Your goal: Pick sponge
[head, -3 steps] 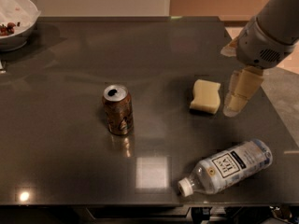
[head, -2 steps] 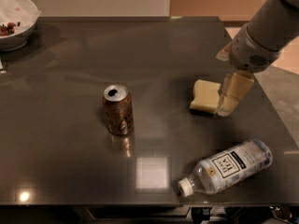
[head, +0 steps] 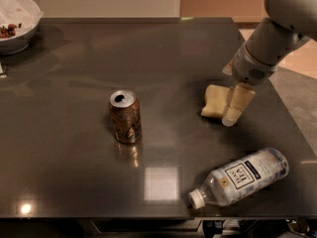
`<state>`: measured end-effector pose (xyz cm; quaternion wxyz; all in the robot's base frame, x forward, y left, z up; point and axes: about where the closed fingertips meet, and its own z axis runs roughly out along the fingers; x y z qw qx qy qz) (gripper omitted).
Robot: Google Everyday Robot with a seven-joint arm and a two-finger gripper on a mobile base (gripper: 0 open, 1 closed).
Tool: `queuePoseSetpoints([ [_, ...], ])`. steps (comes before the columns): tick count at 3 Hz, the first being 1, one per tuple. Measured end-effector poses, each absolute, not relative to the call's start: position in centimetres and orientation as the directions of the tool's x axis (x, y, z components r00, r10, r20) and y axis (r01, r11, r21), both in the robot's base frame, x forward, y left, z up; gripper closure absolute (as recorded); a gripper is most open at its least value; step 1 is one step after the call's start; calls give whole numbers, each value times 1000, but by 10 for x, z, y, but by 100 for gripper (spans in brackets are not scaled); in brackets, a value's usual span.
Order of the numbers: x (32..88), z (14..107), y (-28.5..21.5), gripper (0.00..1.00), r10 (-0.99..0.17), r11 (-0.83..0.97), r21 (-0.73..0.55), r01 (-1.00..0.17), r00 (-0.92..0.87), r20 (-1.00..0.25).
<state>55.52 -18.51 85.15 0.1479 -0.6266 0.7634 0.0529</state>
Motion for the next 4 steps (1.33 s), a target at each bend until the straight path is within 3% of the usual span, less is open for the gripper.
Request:
queuePoseSetpoints([
  [2, 566, 827, -184, 0, -945, 208, -73, -975, -181, -274],
  [3, 566, 826, -185, 18, -946, 208, -55, -976, -187, -266],
  [4, 566, 830, -187, 42, -945, 210, -43, -977, -192, -265],
])
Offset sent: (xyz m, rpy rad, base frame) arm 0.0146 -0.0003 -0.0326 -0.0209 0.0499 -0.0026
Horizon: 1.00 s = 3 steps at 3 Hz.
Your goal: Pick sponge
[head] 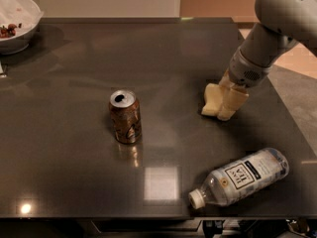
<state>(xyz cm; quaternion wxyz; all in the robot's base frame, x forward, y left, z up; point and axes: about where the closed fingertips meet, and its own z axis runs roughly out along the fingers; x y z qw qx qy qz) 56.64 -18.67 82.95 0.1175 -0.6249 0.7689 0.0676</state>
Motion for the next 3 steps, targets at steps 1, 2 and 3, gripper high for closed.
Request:
queuePoseSetpoints([
  [1, 567, 837, -189, 65, -944, 213, -38, -976, -196, -266],
  [2, 568, 855, -189, 88, -940, 209, -43, -977, -188, -285],
  [3, 576, 883, -188, 100, -934, 200, -68, -977, -170, -314],
])
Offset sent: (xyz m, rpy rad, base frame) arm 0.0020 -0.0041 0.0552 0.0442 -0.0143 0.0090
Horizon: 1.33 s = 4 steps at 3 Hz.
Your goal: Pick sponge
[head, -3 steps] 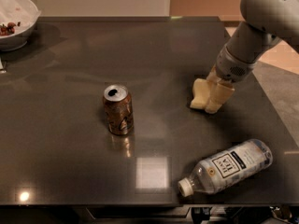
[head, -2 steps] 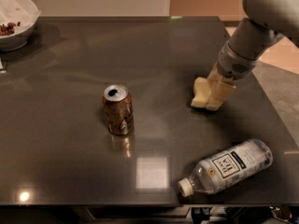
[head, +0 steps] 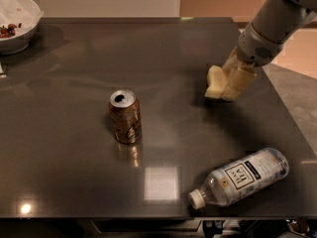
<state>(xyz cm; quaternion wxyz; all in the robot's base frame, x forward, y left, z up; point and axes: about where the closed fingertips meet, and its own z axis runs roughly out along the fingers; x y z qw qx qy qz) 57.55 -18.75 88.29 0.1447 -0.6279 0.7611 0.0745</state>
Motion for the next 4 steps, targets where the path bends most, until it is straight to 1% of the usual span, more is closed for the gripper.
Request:
queuePoseSetpoints([
  [2, 591, 944, -174, 100, -929, 152, -156, -976, -87, -359],
  [4, 582, 978, -156, 100, -929, 78, -218, -973, 8, -369],
])
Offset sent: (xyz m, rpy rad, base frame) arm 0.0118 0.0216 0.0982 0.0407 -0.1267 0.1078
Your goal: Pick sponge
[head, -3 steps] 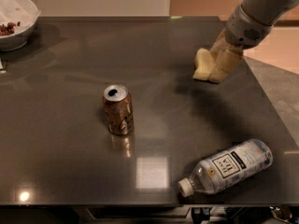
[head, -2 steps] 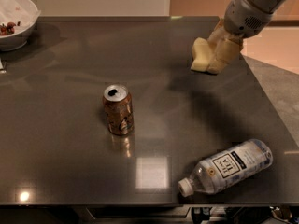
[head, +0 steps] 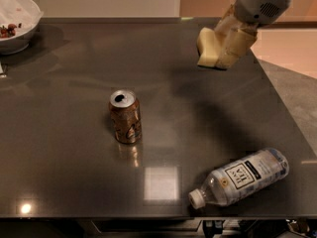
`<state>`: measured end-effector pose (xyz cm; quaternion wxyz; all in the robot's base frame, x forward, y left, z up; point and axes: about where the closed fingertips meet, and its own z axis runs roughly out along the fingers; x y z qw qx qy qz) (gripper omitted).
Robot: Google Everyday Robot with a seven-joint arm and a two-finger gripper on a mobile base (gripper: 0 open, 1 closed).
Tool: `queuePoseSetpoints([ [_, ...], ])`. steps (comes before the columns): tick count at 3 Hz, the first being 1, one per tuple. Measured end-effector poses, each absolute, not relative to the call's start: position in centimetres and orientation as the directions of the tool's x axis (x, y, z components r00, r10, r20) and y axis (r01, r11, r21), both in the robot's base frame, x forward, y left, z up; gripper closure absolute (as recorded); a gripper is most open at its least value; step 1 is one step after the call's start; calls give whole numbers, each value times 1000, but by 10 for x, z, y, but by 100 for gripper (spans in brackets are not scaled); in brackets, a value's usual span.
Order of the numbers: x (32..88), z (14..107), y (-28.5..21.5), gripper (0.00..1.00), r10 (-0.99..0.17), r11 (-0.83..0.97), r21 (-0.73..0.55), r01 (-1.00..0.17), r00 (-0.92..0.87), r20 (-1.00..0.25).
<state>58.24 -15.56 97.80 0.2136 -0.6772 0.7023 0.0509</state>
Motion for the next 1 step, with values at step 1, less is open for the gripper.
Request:
queuePoseSetpoints([
  [1, 582, 978, -156, 100, -929, 78, -218, -973, 8, -369],
])
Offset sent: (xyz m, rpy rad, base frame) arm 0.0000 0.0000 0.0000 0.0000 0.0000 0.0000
